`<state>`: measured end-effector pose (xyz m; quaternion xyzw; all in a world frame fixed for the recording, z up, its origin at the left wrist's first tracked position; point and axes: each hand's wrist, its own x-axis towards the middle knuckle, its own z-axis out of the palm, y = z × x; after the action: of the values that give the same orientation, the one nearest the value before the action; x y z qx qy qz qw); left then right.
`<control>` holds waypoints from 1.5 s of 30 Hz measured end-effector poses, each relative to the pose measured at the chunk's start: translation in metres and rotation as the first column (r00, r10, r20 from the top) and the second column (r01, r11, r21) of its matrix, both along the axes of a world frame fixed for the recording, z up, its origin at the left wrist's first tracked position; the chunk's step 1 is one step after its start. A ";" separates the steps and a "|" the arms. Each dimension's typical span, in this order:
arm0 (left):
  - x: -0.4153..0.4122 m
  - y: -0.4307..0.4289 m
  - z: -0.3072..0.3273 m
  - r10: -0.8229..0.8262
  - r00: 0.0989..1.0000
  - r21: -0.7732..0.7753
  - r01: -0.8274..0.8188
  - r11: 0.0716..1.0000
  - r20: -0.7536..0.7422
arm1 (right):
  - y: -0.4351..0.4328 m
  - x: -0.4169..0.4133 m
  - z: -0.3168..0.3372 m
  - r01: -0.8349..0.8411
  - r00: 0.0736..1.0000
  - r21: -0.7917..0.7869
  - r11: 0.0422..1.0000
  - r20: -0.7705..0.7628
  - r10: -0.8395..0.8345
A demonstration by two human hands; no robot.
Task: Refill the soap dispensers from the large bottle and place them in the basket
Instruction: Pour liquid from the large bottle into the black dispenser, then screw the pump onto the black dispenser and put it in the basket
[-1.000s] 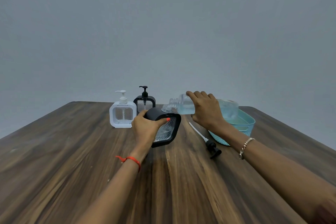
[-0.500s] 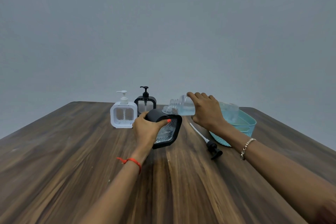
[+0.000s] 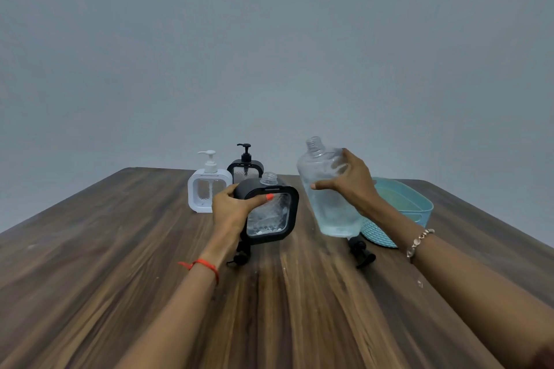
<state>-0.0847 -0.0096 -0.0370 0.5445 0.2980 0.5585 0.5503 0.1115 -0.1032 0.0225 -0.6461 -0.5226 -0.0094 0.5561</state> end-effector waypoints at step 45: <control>-0.057 0.034 0.034 -0.052 0.998 0.099 0.047 0.994 0.045 | 0.047 -0.115 -0.094 -0.081 0.292 -0.551 0.830 0.783 0.548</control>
<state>-0.1413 0.0242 -0.0026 0.5646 0.2433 0.5713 0.5437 -0.0037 -0.0562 -0.0718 -0.5066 -0.8496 -0.1466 0.0063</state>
